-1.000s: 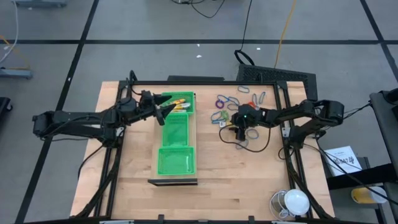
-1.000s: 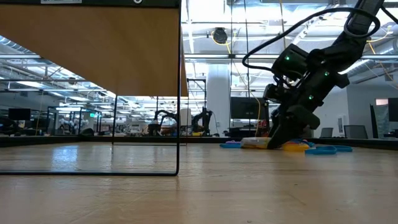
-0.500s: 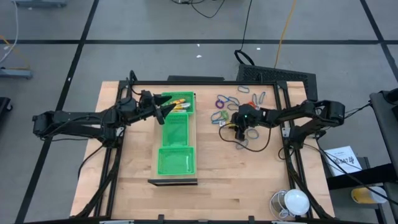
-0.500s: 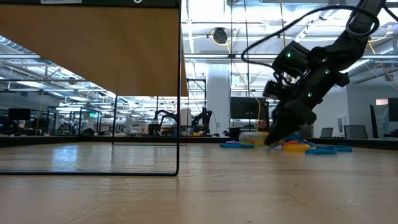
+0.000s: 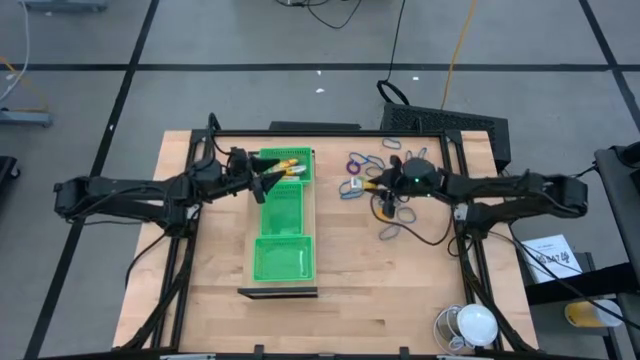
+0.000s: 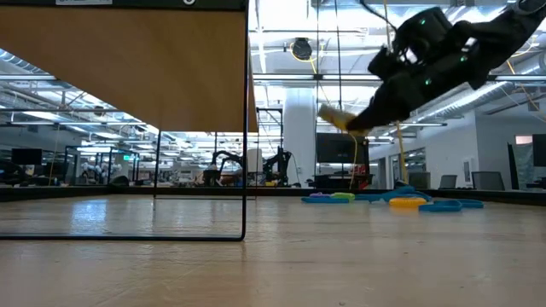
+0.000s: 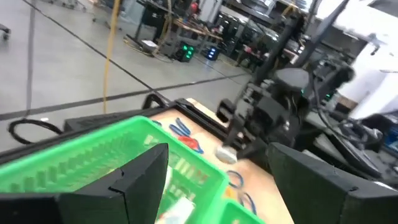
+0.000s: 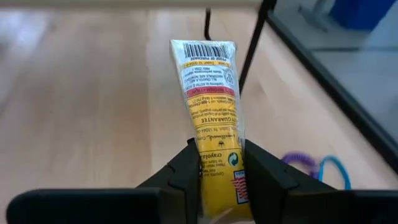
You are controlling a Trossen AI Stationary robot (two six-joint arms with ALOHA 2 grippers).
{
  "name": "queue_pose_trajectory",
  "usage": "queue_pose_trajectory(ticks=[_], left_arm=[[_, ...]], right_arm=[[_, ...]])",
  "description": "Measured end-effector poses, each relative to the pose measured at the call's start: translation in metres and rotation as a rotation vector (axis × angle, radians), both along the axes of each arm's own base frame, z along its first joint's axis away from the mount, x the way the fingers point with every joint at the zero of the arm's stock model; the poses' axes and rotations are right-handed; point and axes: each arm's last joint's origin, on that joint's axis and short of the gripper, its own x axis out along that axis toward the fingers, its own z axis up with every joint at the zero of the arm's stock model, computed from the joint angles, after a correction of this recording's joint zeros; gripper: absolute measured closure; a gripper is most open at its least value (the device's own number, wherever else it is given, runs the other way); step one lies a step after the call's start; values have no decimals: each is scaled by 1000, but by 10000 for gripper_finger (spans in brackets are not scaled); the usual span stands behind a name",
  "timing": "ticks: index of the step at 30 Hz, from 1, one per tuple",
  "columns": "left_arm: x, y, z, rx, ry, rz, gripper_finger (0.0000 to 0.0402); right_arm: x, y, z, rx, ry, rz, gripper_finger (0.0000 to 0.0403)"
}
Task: Pick & Place Office Desk Supplies
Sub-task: Put the yellow crayon box into the top green bin on the shelf
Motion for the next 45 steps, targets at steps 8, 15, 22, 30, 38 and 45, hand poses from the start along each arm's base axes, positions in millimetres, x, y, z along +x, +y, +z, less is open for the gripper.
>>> queue_pose_trajectory(ticks=[8,15,22,30,38,45], left_arm=[[17,-12,8,110,-13,-94,117],[43,-21,39,219,54,-144,117],[81,-23,49,198,104,-165,117],[130,-20,51,97,128,-164,117],[168,-18,47,70,149,-144,117],[182,-8,40,52,158,-119,117]], right_arm=[[4,16,14,-15,-113,66,310],[8,27,20,-25,-172,117,310],[12,35,33,-137,-301,178,310],[14,41,43,-466,-342,221,309],[13,43,47,-767,-237,-2,309],[13,48,54,-868,-243,-52,309]])
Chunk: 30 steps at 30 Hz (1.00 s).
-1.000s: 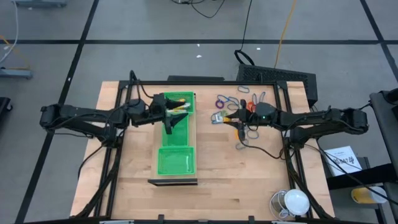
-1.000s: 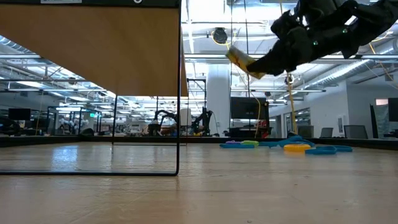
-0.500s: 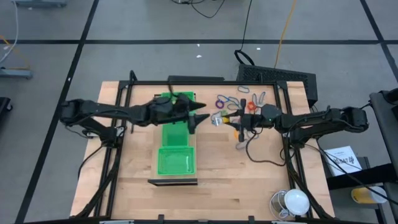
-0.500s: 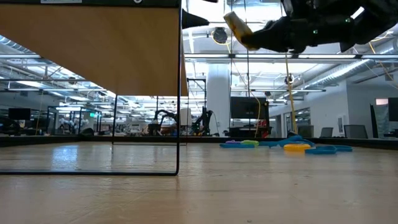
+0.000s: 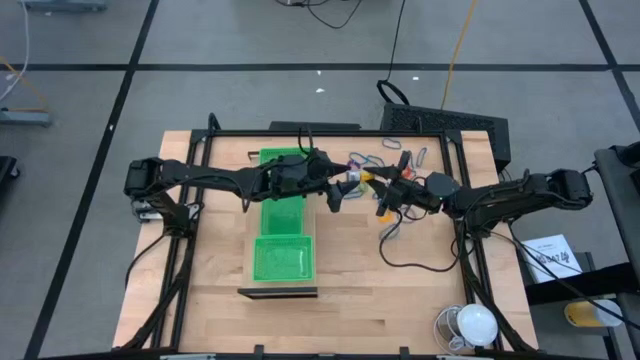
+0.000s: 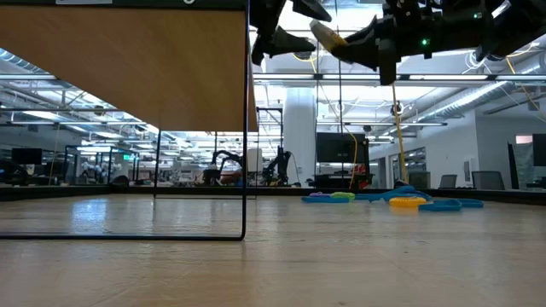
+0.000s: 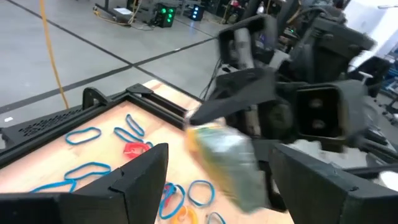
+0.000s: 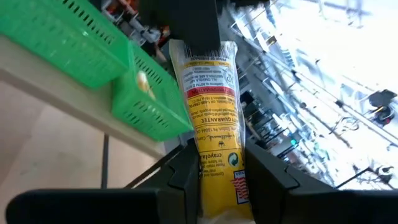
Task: Pick & Place Office Desk Supplies
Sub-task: Put the yellow crayon box into the top green bin on the shelf
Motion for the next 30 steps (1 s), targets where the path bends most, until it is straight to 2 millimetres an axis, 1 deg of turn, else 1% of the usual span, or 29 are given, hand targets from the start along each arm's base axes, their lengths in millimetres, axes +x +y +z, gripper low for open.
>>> queue_pose_trajectory(ticks=[5,8,12,17,21,24,27,30], left_arm=[[0,8,0,-44,-22,27,117],[0,10,0,-61,-27,32,130],[0,10,1,-66,-38,8,181],[0,10,2,-67,-42,-22,257],[0,14,2,-65,-40,-7,303],[-3,19,3,-60,-28,6,326],[-11,26,9,-41,-5,24,334],[-27,33,24,-48,9,49,330]], right_arm=[[0,0,3,-3,-36,-2,309],[0,0,3,3,-32,-6,309],[0,0,3,12,-34,0,309],[0,1,2,98,-67,18,303],[0,1,2,187,-101,29,277],[-1,0,1,260,-129,-11,246],[-4,-2,1,325,-137,-89,212],[-10,-2,-1,391,-107,-97,183]])
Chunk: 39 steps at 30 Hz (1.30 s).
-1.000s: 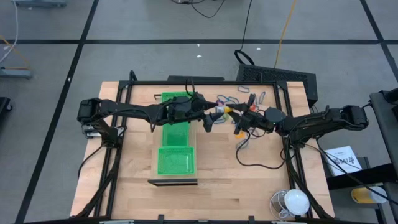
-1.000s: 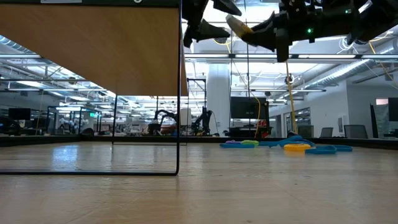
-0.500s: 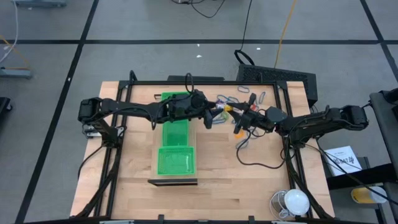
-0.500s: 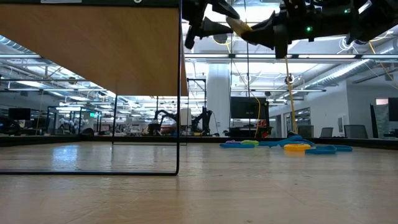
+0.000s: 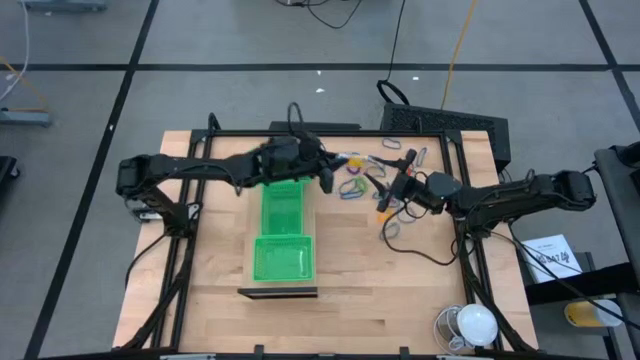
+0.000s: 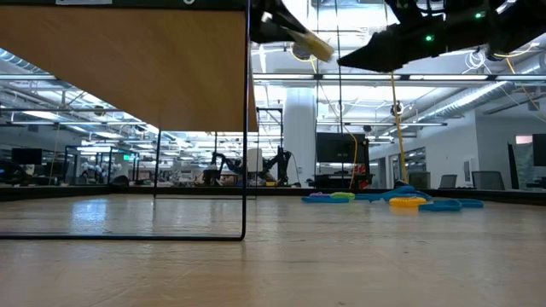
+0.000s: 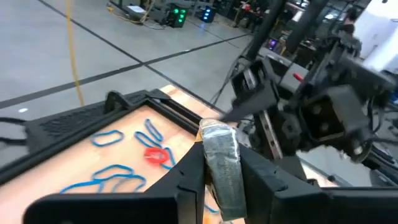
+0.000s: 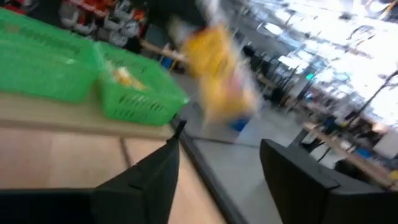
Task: Pick & Place Office Desk Supplies
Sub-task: Put the yellow crayon box into the top green bin on the shelf
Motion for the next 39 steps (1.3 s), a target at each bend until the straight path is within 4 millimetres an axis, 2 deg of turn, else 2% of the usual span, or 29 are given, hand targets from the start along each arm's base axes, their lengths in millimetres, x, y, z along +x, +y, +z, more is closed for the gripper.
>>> queue_pose_trajectory(ticks=[5,10,13,20,26,31,39], left_arm=[[-29,1,22,-9,35,0,328],[-57,-6,35,-6,7,-9,337],[-74,-10,29,-31,-32,-2,337],[-116,-15,-8,-130,-131,98,335],[-145,-20,-28,-200,-168,178,335],[-156,-22,-41,-244,-174,207,335],[-157,-22,-54,-296,-157,221,334]], right_arm=[[-11,0,0,62,37,-1,154],[-18,1,2,70,59,-2,154],[-20,1,2,74,69,-2,160],[-20,1,1,72,81,-3,164],[-20,1,1,70,85,-3,165],[-20,0,1,68,87,-3,165],[-20,0,1,68,87,-3,165]])
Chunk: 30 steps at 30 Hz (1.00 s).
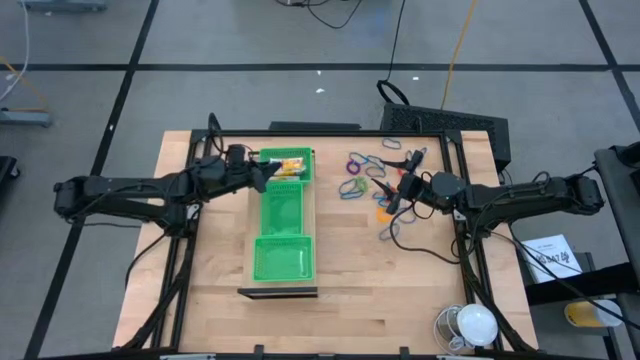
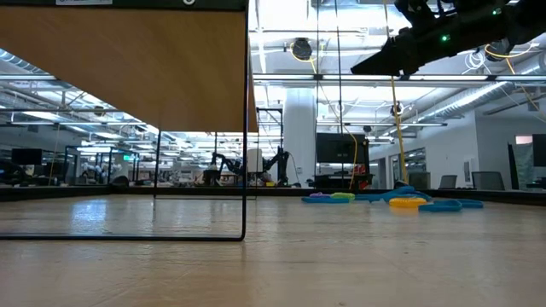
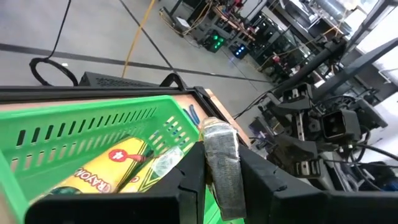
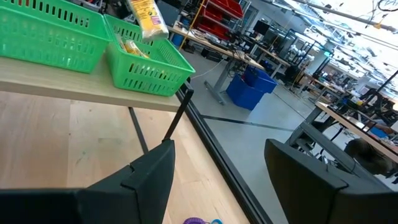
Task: Pick & Place Office Desk Supplies
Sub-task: Put the yellow crayon box into the top green bin on the shelf, then put the blue rubber band into the center green bin on the shelf
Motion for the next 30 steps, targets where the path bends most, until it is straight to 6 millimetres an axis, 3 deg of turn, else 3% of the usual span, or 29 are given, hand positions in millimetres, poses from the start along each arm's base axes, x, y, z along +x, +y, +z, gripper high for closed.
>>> queue_pose_trajectory(ticks=[8,16,21,30], left_arm=[[0,2,-1,33,19,47,314],[3,2,-5,47,51,45,190],[2,4,-4,89,65,49,137],[-25,6,22,143,-59,92,111]], right_arm=[[0,0,0,1,2,0,165],[0,0,0,1,2,0,165],[0,0,0,2,2,0,165],[-1,-2,-1,56,-24,-78,165]])
